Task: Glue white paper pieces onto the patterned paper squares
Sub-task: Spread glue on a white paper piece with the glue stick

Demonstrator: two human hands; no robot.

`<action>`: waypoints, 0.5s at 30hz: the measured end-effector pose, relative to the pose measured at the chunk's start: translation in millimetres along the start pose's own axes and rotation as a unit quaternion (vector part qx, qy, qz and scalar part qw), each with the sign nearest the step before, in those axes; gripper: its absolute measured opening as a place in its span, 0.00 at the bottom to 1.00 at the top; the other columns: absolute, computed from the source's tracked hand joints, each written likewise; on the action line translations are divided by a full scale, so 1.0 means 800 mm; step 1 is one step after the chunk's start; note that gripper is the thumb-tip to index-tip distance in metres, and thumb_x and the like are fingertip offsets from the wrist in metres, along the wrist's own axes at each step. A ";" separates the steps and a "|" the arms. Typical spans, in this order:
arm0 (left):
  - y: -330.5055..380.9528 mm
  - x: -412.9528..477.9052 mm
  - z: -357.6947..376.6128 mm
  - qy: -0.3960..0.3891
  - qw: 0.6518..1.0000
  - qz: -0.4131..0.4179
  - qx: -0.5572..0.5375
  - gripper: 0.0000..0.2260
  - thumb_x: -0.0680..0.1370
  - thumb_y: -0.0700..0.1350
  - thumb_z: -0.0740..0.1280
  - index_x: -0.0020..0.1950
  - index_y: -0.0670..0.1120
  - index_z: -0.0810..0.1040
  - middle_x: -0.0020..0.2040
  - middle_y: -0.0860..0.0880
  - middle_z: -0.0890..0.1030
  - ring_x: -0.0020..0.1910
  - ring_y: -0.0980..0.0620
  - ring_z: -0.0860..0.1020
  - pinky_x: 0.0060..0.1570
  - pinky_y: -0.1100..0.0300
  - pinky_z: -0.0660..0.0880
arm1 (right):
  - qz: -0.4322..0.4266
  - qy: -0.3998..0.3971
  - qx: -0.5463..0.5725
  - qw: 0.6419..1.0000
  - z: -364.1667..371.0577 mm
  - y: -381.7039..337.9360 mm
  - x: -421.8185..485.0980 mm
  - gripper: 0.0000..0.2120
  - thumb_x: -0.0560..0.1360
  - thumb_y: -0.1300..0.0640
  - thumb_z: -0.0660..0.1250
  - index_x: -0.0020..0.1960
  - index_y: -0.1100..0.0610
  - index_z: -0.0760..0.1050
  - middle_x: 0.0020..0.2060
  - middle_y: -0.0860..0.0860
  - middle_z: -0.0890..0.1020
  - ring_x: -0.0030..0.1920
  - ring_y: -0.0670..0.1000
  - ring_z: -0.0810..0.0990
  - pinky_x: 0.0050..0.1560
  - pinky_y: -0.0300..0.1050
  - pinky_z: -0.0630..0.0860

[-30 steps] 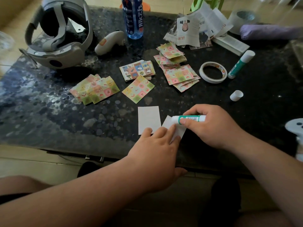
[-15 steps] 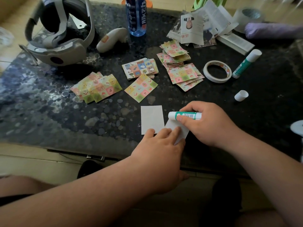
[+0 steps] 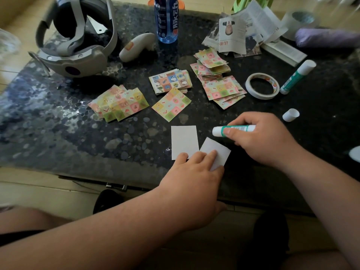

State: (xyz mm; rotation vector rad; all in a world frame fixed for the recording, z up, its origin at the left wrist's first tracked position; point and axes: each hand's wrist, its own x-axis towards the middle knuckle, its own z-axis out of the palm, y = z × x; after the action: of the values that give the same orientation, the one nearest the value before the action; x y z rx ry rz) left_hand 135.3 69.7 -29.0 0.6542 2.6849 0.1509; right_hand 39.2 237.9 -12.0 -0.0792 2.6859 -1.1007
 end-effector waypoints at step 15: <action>0.006 0.002 -0.007 -0.008 0.998 -0.060 0.019 0.32 0.80 0.66 0.60 0.81 0.60 0.54 0.83 0.43 0.47 0.80 0.43 0.49 0.72 0.31 0.32 | -0.036 -0.037 -0.070 0.996 0.021 -0.003 -0.002 0.05 0.76 0.47 0.74 0.46 0.48 0.82 0.43 0.43 0.82 0.44 0.44 0.80 0.42 0.42 0.76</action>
State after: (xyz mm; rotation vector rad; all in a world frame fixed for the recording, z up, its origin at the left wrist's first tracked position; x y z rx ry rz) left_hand 134.1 74.8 -23.5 0.5014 2.7093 0.0628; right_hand 44.4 224.8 -21.8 -0.2381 2.7099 -0.9081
